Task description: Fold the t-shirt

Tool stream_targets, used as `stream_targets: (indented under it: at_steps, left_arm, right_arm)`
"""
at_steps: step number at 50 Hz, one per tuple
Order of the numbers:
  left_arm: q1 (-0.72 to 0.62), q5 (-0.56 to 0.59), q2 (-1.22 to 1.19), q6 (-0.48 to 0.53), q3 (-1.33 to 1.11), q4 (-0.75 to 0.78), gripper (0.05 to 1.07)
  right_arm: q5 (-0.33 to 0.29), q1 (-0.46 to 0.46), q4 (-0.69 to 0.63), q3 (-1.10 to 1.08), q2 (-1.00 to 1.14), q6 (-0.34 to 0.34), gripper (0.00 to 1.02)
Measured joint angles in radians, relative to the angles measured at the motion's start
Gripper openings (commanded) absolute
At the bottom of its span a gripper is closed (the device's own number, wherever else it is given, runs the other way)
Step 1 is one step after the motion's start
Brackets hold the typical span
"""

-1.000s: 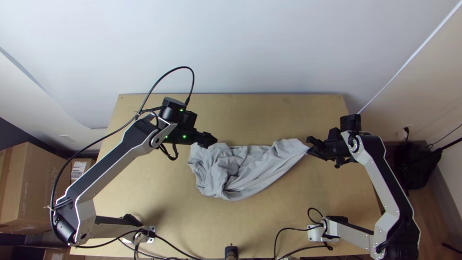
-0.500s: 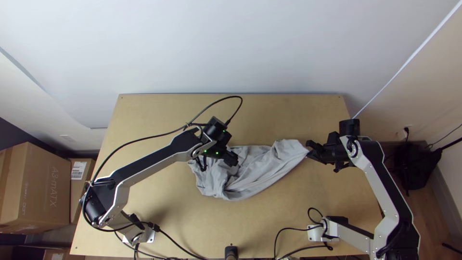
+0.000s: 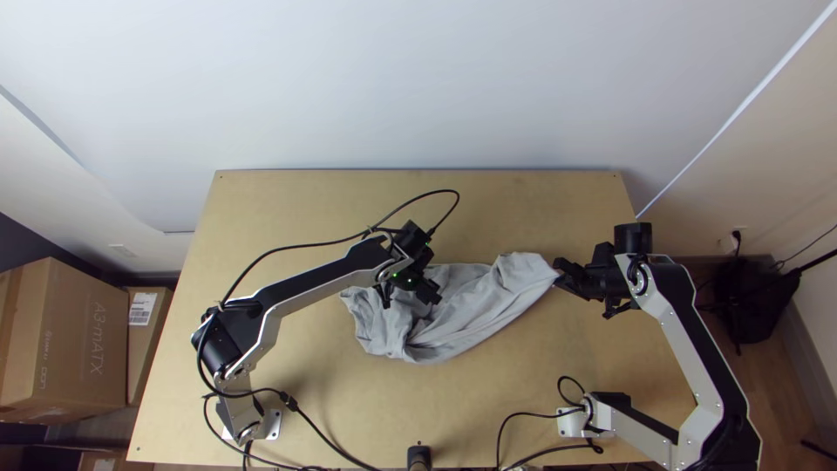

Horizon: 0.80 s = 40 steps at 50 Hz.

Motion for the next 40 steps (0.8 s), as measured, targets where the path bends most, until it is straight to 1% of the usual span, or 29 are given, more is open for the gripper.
stream_targets:
  at_steps: [2, 8, 11, 16, 21, 22, 31, 35, 40]
  left_arm:
    - [-0.002, 0.0, 0.009, 0.003, 0.001, 0.0, 0.56]
    - [-0.008, -0.025, 0.016, 0.011, 0.001, 0.002, 0.22]
    - [-0.007, -0.043, 0.016, 0.011, 0.001, 0.013, 0.13]
    - [0.013, -0.056, -0.006, 0.01, 0.0, 0.016, 0.12]
    - [0.084, -0.056, -0.091, -0.002, -0.018, 0.015, 0.12]
    - [0.106, -0.056, -0.115, -0.006, -0.023, 0.016, 0.09]
    - [0.37, -0.045, -0.388, -0.033, -0.084, 0.016, 0.08]
    - [0.497, -0.005, -0.507, -0.036, -0.137, 0.015, 0.08]
    - [0.623, 0.045, -0.64, -0.037, -0.231, -0.004, 0.08]
  right_arm:
    - [0.0, 0.0, 0.003, -0.003, -0.002, 0.0, 0.02]
    - [0.0, 0.0, 0.004, -0.005, -0.004, 0.0, 0.02]
    - [0.0, 0.0, 0.004, -0.005, -0.004, 0.0, 0.02]
    - [0.0, -0.001, 0.005, -0.005, -0.004, 0.0, 0.02]
    - [0.0, -0.001, 0.011, -0.005, -0.006, 0.0, 0.02]
    - [0.0, -0.001, 0.011, -0.005, -0.006, 0.0, 0.02]
    - [0.0, -0.001, 0.027, -0.005, -0.006, 0.0, 0.02]
    - [0.0, -0.001, 0.029, -0.005, -0.006, 0.0, 0.02]
    - [0.0, -0.001, 0.031, -0.005, -0.006, 0.0, 0.02]
